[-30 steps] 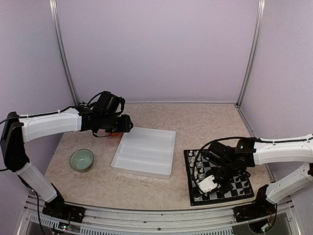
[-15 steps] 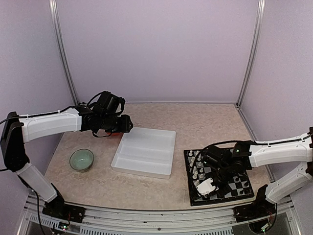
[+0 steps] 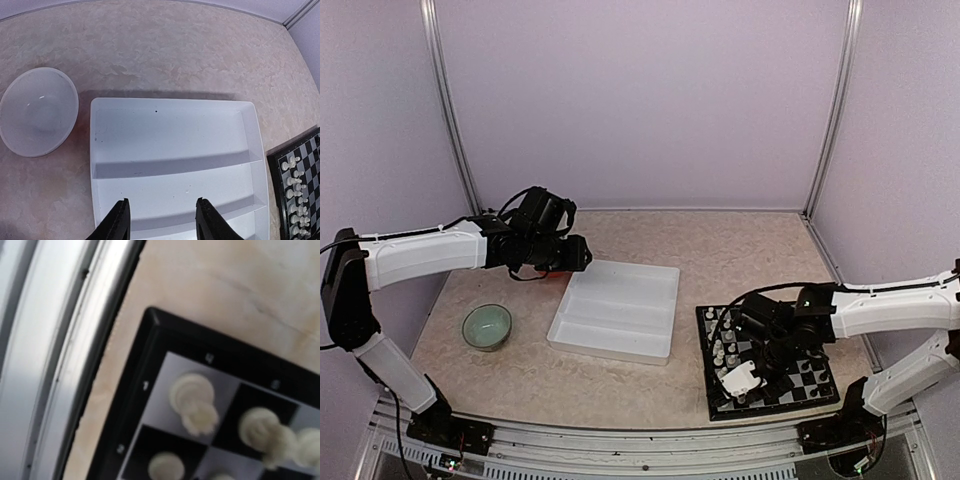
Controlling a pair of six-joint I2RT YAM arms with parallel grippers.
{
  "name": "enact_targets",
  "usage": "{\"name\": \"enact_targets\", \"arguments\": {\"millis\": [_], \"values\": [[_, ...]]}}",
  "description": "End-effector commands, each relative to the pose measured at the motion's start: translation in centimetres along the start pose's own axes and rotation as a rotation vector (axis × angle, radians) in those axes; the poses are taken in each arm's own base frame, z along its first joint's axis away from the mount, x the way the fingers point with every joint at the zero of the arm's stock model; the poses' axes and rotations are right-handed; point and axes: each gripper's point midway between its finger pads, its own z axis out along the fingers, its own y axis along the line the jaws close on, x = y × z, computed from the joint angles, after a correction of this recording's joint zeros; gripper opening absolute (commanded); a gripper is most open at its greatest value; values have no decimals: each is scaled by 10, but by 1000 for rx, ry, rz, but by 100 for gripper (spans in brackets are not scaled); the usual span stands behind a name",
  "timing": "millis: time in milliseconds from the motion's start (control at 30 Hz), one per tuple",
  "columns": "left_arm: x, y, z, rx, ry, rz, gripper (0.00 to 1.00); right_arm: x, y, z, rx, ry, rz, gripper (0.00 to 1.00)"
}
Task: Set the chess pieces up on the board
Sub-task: Place the pawn at h2, then reset both arms
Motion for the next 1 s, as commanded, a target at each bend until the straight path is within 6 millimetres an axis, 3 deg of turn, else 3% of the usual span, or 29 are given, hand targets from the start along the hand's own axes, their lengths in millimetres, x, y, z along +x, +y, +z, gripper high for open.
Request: {"name": "enact_targets", "arguments": {"millis": [0,100,233,333,400,467,567,633,667,900,933,967], "values": [[-7,4,-4,-18,4,41,45,-11,-4,-34,23,-28,-30,30],[-14,11,-11,-63,-17,81,45,-22,-38,-58,98,-118,22,34],[-19,17,-16,-89,-28,108,45,-23,-122,-112,358,-242,180,36],[-24,15,-21,-82,-56,125,45,13,-193,-169,613,-353,418,32],[-33,22,-30,-122,-92,125,45,43,-222,-203,753,-410,561,26],[-41,30,-38,-170,-119,137,45,72,-241,-241,894,-476,698,36],[-50,31,-45,-186,-156,161,45,110,-250,-285,1031,-594,883,71],[-59,30,-54,-180,-194,162,45,127,-252,-302,1111,-624,962,92],[-61,30,-56,-179,-210,161,47,134,-252,-307,1152,-626,998,98],[-73,25,-75,-132,-316,160,56,138,-244,-313,1216,-645,1017,99],[-74,24,-77,-126,-327,159,64,138,-243,-312,1214,-647,1017,99],[-75,23,-78,-122,-332,159,80,139,-243,-311,1214,-647,1021,99]]}}
